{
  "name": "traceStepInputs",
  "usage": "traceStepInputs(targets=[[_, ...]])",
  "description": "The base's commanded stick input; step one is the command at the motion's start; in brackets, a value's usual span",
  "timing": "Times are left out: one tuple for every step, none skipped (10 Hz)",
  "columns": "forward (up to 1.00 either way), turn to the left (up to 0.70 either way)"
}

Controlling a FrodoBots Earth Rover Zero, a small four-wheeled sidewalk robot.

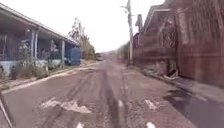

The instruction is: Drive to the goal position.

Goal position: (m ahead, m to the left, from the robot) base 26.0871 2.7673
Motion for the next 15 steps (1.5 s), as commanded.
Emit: traceStepInputs(targets=[[0.70, 0.01], [0.70, 0.01], [0.70, 0.01], [0.70, 0.01], [0.70, 0.01], [0.70, 0.01], [0.70, 0.01], [0.70, 0.01], [0.70, 0.01], [0.70, 0.01], [0.70, 0.01], [0.70, 0.01], [0.70, 0.01], [0.70, 0.01], [0.70, 0.01]])
